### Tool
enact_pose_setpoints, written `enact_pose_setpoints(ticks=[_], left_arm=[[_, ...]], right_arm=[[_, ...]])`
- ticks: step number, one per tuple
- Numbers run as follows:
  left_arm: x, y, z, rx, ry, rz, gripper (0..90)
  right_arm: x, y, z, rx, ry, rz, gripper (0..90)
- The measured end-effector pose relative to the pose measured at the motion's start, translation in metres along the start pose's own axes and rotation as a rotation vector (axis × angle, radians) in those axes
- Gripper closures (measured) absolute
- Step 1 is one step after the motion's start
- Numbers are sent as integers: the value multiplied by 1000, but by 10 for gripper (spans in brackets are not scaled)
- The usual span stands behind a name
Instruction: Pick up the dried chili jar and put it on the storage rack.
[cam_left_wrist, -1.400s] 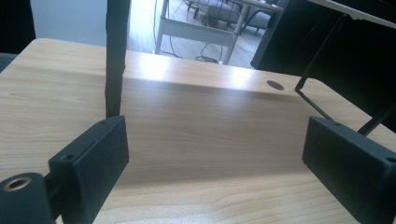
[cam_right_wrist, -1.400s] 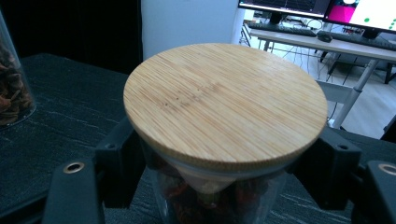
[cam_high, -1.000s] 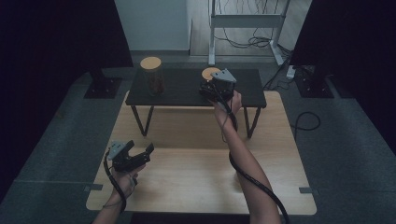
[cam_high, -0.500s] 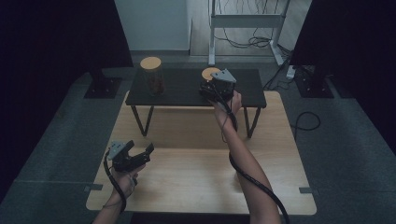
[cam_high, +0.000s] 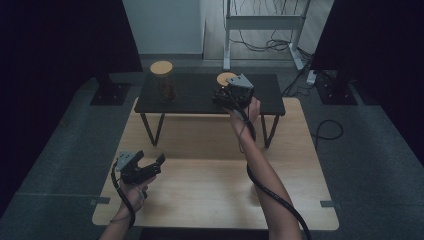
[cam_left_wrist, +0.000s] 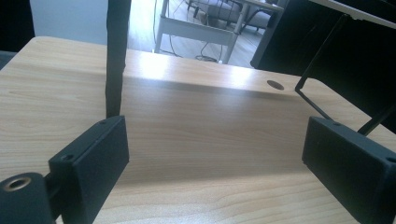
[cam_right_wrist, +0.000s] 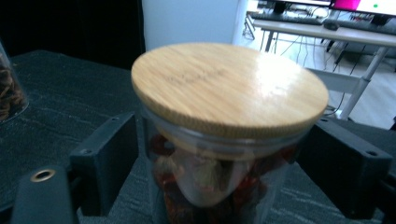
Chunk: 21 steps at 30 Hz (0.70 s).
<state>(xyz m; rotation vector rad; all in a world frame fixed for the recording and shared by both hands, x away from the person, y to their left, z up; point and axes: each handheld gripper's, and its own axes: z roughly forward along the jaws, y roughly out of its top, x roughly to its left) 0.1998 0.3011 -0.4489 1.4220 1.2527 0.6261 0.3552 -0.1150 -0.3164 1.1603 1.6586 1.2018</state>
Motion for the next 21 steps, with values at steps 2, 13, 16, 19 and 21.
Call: enact_pose_setpoints(ticks=[2, 13, 16, 19, 21], left_arm=[[0, 0, 0, 0, -1, 1, 68], [0, 0, -1, -1, -1, 4, 68], [0, 1, -1, -4, 0, 4, 68], [-1, 0, -1, -2, 2, 6, 68], [-1, 0, 0, -1, 2, 7, 68]], right_arm=[[0, -2, -1, -4, -3, 3, 129], [-1, -7, -6, -21, -16, 27, 76], [0, -8, -8, -22, -17, 28, 73], [3, -10, -12, -28, -24, 33, 66], [4, -12, -16, -33, -25, 34, 59]])
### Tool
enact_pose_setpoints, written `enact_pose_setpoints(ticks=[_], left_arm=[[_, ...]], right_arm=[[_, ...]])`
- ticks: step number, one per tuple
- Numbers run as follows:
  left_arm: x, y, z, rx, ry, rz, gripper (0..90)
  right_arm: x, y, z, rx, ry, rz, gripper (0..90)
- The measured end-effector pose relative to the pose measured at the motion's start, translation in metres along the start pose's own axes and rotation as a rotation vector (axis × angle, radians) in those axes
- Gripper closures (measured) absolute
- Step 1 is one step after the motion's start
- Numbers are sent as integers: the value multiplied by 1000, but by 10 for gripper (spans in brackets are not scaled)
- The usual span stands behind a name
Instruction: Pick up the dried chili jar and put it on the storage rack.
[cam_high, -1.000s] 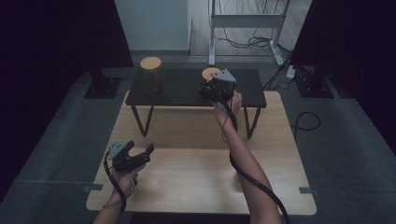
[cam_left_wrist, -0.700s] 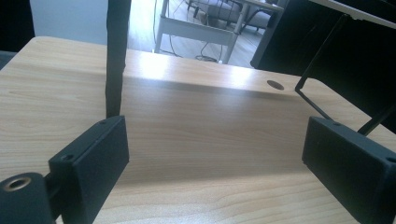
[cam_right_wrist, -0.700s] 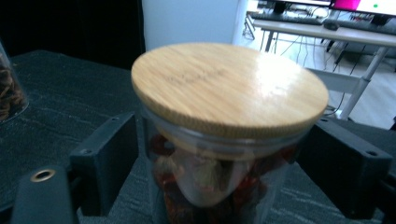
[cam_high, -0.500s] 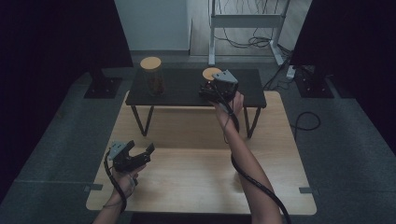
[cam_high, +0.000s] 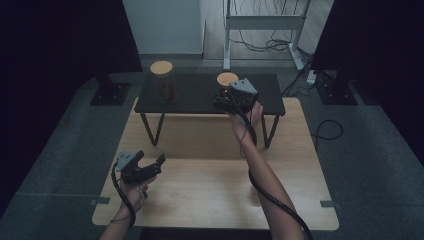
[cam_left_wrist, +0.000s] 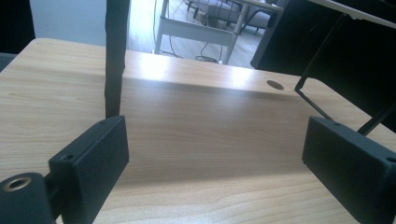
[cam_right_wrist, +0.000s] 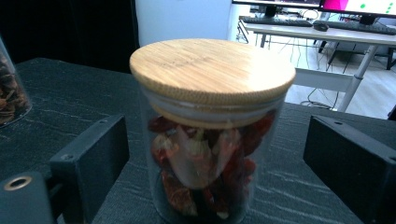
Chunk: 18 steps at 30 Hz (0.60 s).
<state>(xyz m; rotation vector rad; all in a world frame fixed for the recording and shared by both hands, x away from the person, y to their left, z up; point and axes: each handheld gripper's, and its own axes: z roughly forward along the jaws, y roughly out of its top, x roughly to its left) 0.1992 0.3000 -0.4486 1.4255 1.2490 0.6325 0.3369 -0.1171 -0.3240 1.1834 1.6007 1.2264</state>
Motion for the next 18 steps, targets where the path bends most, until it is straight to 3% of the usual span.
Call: enact_pose_setpoints(ticks=[9, 18], left_arm=[[-3, -1, 1, 3, -3, 8, 68], [-4, -1, 2, 7, -6, 13, 68]], right_arm=[[3, -5, -13, -11, -6, 12, 41], [1, -14, -29, -24, 25, 20, 37]])
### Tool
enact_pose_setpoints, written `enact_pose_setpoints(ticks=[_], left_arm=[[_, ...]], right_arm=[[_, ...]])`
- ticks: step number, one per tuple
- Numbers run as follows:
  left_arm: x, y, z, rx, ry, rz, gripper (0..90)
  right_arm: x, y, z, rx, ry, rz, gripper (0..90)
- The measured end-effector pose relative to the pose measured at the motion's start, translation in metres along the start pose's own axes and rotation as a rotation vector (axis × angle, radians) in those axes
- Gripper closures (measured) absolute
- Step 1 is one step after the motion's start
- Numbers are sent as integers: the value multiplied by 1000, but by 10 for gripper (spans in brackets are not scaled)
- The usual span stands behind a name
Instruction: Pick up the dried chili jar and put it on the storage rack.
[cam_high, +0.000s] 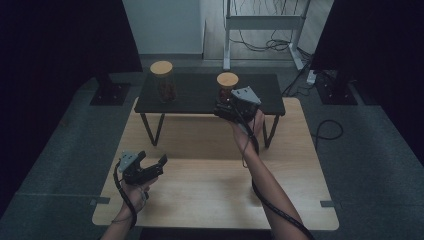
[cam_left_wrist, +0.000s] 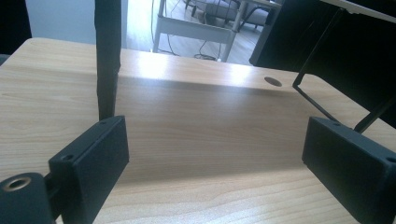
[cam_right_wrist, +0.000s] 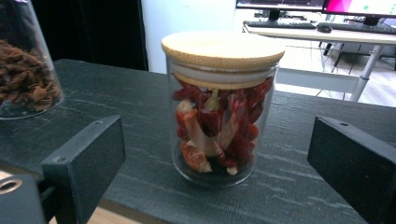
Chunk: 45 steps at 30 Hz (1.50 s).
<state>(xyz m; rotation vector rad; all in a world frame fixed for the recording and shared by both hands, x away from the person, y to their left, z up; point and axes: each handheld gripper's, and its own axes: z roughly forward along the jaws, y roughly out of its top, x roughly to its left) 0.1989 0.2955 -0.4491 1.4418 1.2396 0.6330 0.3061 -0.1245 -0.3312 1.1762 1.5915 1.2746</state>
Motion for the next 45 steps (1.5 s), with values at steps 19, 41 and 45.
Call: enact_pose_setpoints(ticks=[19, 41, 45], left_arm=[[-2, -1, 1, 8, -2, 4, 68], [-3, -2, 2, 14, -1, 9, 68], [-3, -2, 3, 18, -1, 9, 68]], right_arm=[[-2, -17, -25, 5, 3, -2, 35], [-6, -57, -48, 25, 14, 10, 35], [-6, -65, -53, 24, 20, 15, 35]])
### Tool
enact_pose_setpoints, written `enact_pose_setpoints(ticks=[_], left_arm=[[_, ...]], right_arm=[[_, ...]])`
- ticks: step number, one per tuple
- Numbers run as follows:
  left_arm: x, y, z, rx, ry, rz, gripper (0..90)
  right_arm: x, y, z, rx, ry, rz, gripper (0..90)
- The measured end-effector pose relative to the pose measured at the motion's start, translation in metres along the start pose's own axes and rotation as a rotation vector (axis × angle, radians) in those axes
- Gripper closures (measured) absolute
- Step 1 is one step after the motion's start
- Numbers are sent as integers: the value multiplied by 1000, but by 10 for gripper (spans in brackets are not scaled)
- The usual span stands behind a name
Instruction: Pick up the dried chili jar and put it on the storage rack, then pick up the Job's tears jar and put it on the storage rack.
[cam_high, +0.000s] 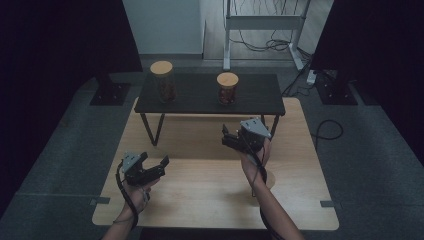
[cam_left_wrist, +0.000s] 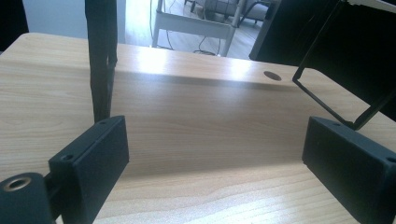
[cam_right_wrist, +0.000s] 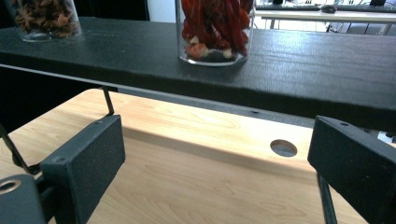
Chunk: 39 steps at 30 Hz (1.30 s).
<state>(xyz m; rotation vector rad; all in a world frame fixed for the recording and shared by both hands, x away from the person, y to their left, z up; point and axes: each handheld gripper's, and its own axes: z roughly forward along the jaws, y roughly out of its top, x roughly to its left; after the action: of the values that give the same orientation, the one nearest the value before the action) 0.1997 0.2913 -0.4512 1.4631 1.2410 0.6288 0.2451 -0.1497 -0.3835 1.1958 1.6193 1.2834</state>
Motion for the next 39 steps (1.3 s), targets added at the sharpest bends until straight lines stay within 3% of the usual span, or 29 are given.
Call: enact_pose_setpoints(ticks=[8, 20, 39], left_arm=[[-1, 0, 0, 3, -1, 3, 68], [0, 0, 0, 5, 2, 0, 68], [-1, -1, 2, 12, 4, 5, 68]], right_arm=[[1, -11, -6, 0, 0, -6, 35], [0, -28, -12, -8, 8, 28, 38], [-2, -39, -28, -23, 47, 37, 38]])
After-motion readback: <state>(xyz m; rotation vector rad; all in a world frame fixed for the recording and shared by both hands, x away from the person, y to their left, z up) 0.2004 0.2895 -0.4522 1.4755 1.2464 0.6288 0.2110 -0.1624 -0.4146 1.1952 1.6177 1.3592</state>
